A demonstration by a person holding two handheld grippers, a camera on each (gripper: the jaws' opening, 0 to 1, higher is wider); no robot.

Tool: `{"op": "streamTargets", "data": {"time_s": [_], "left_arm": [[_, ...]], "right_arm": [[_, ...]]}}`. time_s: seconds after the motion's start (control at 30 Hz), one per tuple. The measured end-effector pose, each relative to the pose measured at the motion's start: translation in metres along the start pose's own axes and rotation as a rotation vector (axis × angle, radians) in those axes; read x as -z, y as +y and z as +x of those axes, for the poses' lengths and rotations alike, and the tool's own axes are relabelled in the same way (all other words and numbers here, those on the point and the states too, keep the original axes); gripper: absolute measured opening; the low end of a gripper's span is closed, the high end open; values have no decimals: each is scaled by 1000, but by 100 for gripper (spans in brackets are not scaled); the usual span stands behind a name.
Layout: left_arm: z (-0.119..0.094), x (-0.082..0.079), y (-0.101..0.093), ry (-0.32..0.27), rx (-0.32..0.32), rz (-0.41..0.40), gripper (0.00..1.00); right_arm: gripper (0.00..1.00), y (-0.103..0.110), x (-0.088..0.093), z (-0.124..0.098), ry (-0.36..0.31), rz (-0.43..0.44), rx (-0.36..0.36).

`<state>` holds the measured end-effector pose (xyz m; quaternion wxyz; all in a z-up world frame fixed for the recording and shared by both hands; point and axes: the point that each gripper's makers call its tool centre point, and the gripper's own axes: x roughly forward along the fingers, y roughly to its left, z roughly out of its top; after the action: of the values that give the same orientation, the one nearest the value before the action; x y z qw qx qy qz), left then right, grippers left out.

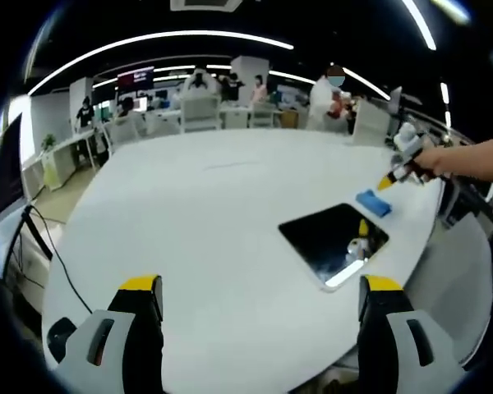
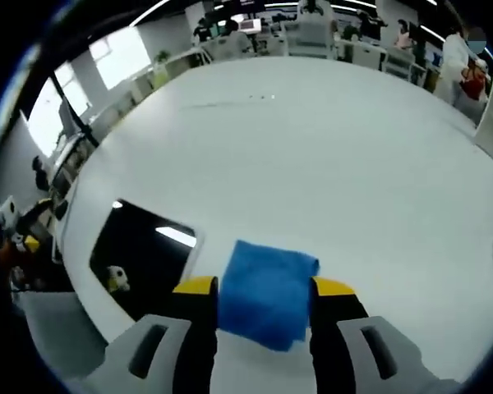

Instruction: Wipe the mirror surface with the cleaning cloth until all visible marks leave the cleaned area.

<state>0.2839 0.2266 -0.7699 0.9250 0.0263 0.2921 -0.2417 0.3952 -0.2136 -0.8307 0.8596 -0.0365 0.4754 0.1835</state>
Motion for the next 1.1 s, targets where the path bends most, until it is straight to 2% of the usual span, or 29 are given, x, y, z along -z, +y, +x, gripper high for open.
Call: {"op": "streamTargets", "data": {"time_s": [0.17,0.23,0.27,0.43,0.47,0.53,0.57,0.6,0.63,0.73,0.77,0.87,0.93,0.97,1.1], "left_arm": [[-2,7,0,13,-1,-8,100],[-3,8,0,16,-5,-14,100],[-3,8,0,15,-9,-18,100],[-4,5,-2,3,-18,-33,100],[-4,6,-4,7,-15,-27,100],[-3,6,-5,10,-9,-24,100],[-3,5,-6,11,-7,-24,100],[-3,5,-6,11,-7,-23,100],[-3,4,-5,9,-10,-22,100],[-2,3,-5,4,-12,-25,100],[-2,3,-5,5,-12,-23,100],[-1,4,-5,10,-11,-22,100],[-2,4,-5,6,-13,-26,100],[-2,4,-4,5,-14,-27,100],[-4,6,-3,7,-17,-31,100]], "right_arm": [[36,0,6,12,12,9,4],[36,0,6,14,-8,29,1],[34,0,9,17,-3,53,3],[27,-3,23,28,4,52,31],[24,-6,26,32,1,43,49],[7,-6,32,37,-1,27,51],[2,-20,24,35,-58,-48,122],[2,-15,28,37,-50,-15,86],[2,-15,29,35,-51,28,90],[2,-14,28,35,-32,-56,106],[2,-13,27,35,-30,-60,107],[5,-13,26,35,-8,12,97],[14,-12,23,35,-11,28,91],[18,-11,23,34,-13,21,91],[18,-9,25,37,-11,-18,107]]}}
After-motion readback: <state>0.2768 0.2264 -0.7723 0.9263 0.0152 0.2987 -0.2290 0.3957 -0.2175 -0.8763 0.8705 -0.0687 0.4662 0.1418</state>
